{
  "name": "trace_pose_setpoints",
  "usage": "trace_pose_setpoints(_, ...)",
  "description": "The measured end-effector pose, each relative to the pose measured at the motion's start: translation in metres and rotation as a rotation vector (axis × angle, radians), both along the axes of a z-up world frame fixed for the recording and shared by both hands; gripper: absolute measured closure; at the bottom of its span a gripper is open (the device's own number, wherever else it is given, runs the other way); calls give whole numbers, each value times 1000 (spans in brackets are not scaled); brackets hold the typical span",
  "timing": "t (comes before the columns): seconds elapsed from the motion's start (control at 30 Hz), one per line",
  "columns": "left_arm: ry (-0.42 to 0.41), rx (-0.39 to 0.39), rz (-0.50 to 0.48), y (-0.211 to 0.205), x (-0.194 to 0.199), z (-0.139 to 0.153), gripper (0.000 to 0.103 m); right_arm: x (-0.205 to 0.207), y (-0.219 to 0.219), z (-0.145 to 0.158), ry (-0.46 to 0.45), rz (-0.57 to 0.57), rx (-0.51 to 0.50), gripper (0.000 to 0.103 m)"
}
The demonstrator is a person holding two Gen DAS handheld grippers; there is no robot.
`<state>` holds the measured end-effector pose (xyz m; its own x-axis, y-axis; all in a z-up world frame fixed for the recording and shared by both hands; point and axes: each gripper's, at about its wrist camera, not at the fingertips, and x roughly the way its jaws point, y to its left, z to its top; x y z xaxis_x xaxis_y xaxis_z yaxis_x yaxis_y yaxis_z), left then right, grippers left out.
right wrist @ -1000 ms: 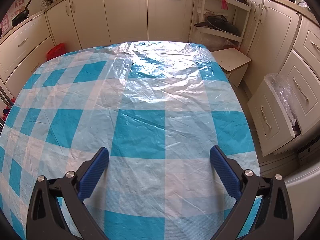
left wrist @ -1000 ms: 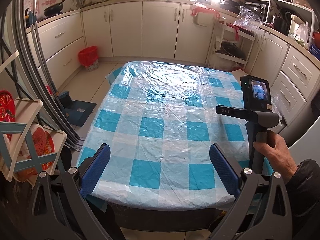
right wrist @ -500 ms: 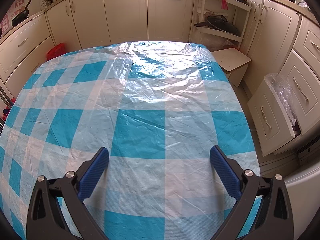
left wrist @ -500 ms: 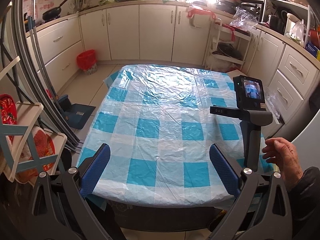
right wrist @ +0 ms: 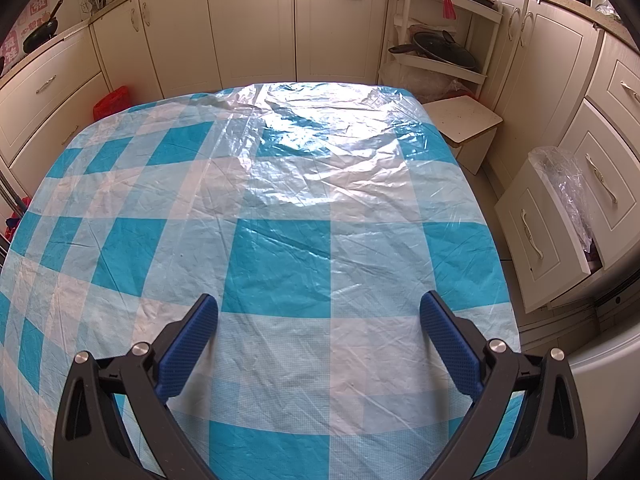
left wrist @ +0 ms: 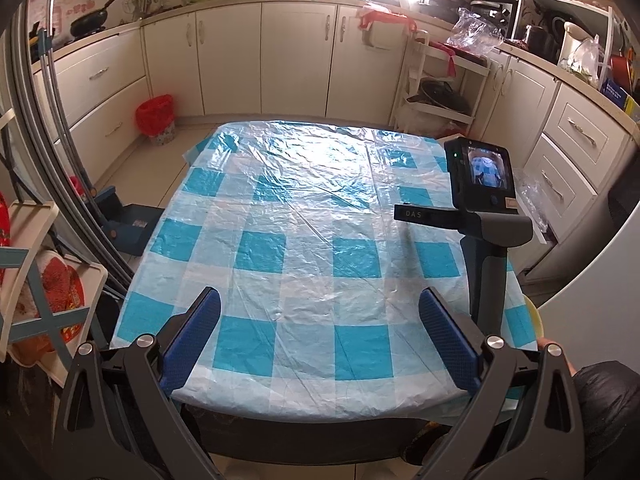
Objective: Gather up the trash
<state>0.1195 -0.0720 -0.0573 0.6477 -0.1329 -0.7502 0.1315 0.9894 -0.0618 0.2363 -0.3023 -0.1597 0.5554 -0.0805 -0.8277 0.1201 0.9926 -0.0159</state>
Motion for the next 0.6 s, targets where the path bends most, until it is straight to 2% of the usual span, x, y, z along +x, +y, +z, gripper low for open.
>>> trace_pose_setpoints(0.13, 25, 24, -11, -12, 9, -15, 8, 0, 0, 0, 0, 0, 0, 7)
trace_pose_setpoints(0.37, 21, 73, -17, -25, 21, -29, 8, 0, 0, 0, 0, 0, 0, 7)
trace_pose_setpoints(0.6, 64, 106, -31, -36, 32, -47, 8, 0, 0, 0, 0, 0, 0, 7)
